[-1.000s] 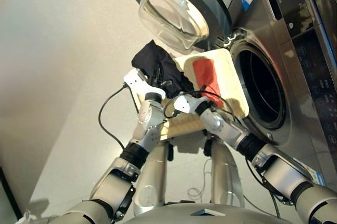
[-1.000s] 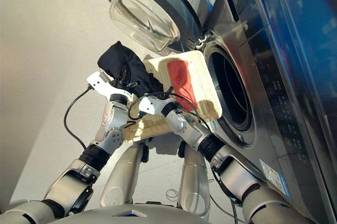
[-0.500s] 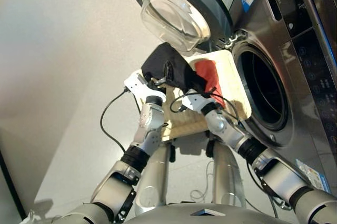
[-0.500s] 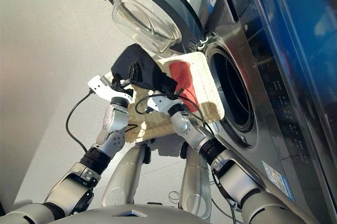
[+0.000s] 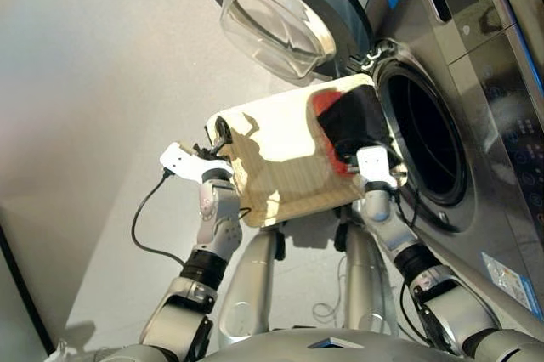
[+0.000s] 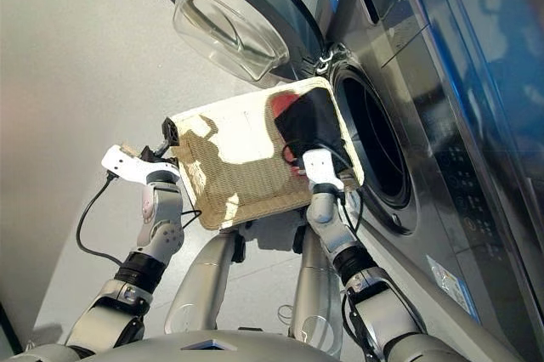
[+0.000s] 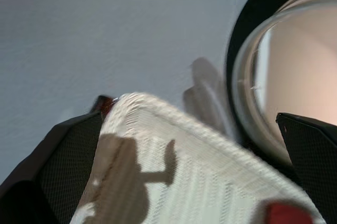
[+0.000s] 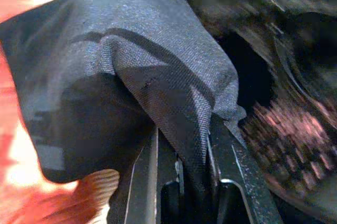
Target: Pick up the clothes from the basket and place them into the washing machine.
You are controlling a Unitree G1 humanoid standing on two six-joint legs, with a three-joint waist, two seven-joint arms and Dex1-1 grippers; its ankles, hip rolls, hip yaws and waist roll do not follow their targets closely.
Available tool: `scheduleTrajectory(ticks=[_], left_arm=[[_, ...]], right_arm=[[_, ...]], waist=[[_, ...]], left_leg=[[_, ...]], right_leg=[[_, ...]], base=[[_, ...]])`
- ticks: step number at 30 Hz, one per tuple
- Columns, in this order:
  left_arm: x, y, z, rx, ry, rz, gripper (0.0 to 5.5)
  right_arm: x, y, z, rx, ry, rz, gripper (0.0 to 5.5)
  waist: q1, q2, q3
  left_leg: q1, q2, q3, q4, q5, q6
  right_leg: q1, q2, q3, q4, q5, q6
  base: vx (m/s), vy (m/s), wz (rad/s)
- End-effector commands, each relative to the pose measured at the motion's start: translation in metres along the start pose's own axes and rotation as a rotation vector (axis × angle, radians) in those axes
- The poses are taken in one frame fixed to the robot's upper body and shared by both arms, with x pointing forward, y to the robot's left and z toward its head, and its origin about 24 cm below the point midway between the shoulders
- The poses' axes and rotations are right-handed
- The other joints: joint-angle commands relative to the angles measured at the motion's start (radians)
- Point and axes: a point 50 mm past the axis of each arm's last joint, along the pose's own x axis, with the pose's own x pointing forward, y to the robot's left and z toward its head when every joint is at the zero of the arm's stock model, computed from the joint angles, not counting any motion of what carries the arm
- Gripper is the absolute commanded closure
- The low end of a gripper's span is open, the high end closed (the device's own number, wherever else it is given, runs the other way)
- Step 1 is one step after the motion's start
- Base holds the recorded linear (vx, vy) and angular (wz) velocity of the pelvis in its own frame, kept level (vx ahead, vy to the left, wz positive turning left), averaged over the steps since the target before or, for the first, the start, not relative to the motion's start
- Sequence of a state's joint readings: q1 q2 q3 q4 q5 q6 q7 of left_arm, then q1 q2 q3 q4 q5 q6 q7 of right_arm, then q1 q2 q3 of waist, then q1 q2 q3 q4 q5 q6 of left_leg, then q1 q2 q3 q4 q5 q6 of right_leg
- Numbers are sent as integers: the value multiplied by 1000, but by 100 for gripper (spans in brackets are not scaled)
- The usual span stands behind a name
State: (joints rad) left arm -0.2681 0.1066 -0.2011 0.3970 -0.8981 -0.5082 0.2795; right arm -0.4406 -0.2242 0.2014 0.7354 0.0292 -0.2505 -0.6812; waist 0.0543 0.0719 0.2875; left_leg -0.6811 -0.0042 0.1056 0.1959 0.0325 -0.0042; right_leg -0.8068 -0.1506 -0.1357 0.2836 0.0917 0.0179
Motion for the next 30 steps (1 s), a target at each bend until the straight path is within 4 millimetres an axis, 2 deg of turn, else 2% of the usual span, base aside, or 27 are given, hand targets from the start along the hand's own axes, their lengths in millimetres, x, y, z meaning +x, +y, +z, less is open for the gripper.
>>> scheduleTrajectory(ticks=[1, 4, 6, 8, 9, 10, 14, 16, 17, 18, 20, 21, 23, 24, 25, 28, 30], left_arm=[[3, -6, 21, 26, -120, -66, 0], [1, 4, 20, 61, -99, -52, 0], [1, 6, 20, 67, -94, -52, 0], [2, 12, 21, 82, -86, -33, 0], [3, 11, 21, 81, -87, -35, 0], [3, 12, 23, 87, -88, -38, 0], [6, 12, 28, 102, -107, -43, 0], [7, 13, 32, 115, -117, -53, 0], [7, 12, 32, 111, -118, -56, 0], [8, 13, 34, 126, -120, -64, 0], [9, 13, 36, 131, -124, -69, 0], [9, 12, 36, 128, -125, -70, 0], [8, 14, 38, 133, -123, -80, 0], [8, 13, 37, 129, -123, -81, 0], [8, 15, 38, 135, -123, -78, 0], [9, 13, 38, 129, -128, -73, 0], [11, 12, 38, 132, -135, -68, 0]], right_arm=[[23, -11, 45, 183, -147, -167, 550], [49, -37, 69, 340, -140, -391, 550], [55, -42, 74, 370, -135, -431, 550], [66, -58, 87, 454, -135, -540, 550], [67, -59, 88, 456, -136, -541, 550], [72, -69, 92, 473, -136, -592, 550], [84, -95, 103, 427, -164, -698, 550], [98, -125, 118, 395, -176, -786, 550], [100, -127, 120, 396, -180, -786, 550], [106, -143, 132, 383, -202, -819, 550], [113, -159, 145, 372, -221, -829, 550], [114, -161, 146, 373, -223, -828, 550], [118, -189, 170, 313, -294, -864, 550], [119, -190, 172, 312, -298, -864, 550], [118, -203, 190, 300, -362, -892, 550], [117, -205, 198, 247, -410, -889, 550], [116, -197, 207, 166, -481, -836, 550]], waist=[[-18, 59, 24], [-22, 72, 40], [-19, 73, 43], [-23, 80, 56], [-22, 79, 55], [-23, 80, 58], [-24, 89, 68], [-15, 95, 72], [-14, 96, 71], [-5, 100, 72], [2, 103, 72], [2, 105, 71], [8, 103, 75], [9, 106, 74], [13, 103, 73], [13, 103, 68], [14, 92, 59]], left_leg=[[-72, -37, 26, 71, -52, 12], [-118, -34, 30, 97, -63, 15], [-135, -32, 33, 108, -66, 16], [-166, -30, 36, 129, -74, 18], [-171, -30, 37, 132, -75, 19], [-185, -30, 35, 144, -79, 20], [-240, -28, 35, 200, -97, 26], [-279, -28, 31, 230, -102, 32], [-286, -28, 32, 235, -105, 33], [-307, -30, 33, 241, -105, 33], [-335, -28, 31, 247, -102, 34], [-339, -28, 31, 249, -103, 34], [-368, -28, 28, 261, -102, 34], [-372, -28, 28, 263, -102, 34], [-387, -25, 26, 270, -104, 33], [-415, -24, 30, 292, -108, 35], [-435, -23, 31, 306, -111, 37]], right_leg=[[12, -3, -6, 16, -31, 66], [-42, -4, 5, 47, -36, 62], [-61, -5, 11, 61, -39, 61], [-102, -5, 20, 97, -44, 60], [-108, -6, 21, 101, -45, 60], [-120, -8, 23, 113, -49, 59], [-178, -13, 35, 178, -65, 54], [-220, -20, 43, 219, -75, 53], [-227, -21, 44, 224, -77, 54], [-246, -26, 47, 232, -80, 54], [-271, -31, 48, 242, -82, 55], [-276, -31, 48, 245, -83, 55], [-305, -34, 49, 264, -87, 53], [-310, -35, 49, 266, -88, 53], [-329, -35, 48, 283, -94, 52], [-360, -31, 53, 307, -99, 49], [-378, -29, 52, 321, -102, 46]], base=[[0, 0, 0], [-41, 36, -10], [0, 0, 0], [0, 0, 0], [0, 0, 0], [0, 0, 0], [0, 0, 0], [-27, 3, 6], [0, 0, 0], [0, 0, 0], [0, 0, 0], [0, 0, 0], [0, 0, 0], [0, 0, 0], [0, 0, 0], [0, 0, 0], [0, 0, 0]])
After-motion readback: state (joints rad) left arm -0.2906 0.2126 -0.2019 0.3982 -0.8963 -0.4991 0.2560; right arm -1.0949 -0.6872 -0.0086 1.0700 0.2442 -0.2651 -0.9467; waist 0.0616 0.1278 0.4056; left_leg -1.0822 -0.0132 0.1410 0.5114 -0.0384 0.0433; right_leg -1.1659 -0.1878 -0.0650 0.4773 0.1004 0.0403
